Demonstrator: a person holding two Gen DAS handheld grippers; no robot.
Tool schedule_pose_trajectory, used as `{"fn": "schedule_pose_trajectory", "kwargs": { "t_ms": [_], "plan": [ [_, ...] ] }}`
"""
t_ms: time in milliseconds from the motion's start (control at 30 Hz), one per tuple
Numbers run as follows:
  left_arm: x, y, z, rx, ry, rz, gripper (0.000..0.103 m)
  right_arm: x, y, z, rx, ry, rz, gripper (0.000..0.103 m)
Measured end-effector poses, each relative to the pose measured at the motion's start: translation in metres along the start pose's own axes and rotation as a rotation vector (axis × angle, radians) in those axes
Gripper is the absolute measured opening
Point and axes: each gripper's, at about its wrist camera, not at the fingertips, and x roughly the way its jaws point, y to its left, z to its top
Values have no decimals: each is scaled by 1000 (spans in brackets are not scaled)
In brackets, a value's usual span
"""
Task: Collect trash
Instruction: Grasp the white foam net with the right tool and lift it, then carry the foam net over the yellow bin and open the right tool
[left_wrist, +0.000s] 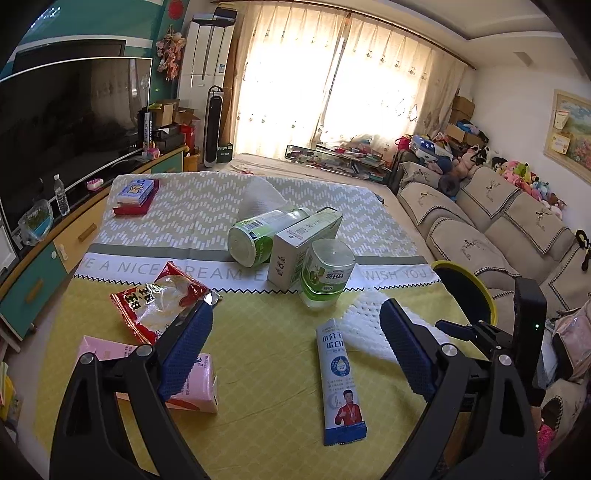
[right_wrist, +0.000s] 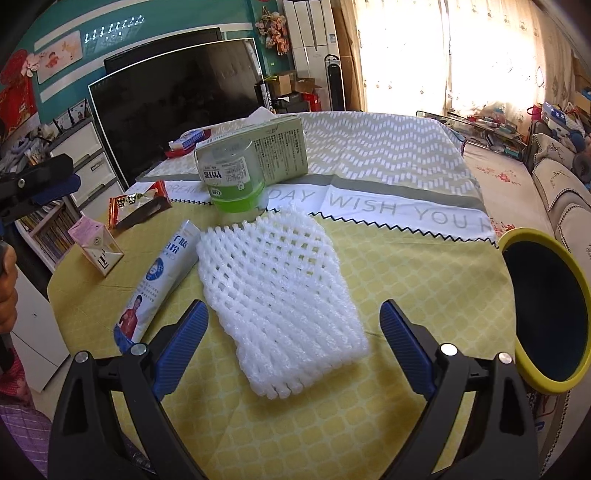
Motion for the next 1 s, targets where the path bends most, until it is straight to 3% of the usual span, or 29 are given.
{"fn": "schedule_pose_trajectory", "kwargs": {
  "t_ms": [167,467,567,667,1000],
  "plan": [
    [2,3,-2,-4,3,-1,91,8,4,1,-20,21,-14,89],
    [4,1,-2,2,8,-3,91,13,7,0,-43,45,-21,66],
    [5,1,-2,2,9,-3,91,12,6,0,-28,36,-6,53],
    [5,1,-2,2,9,-4,91,12,7,0,-33,37,-35,29],
    [5,0,-2,3,9,-3,91,-3,0,4,13,-8,-27,26]
  ]
}}
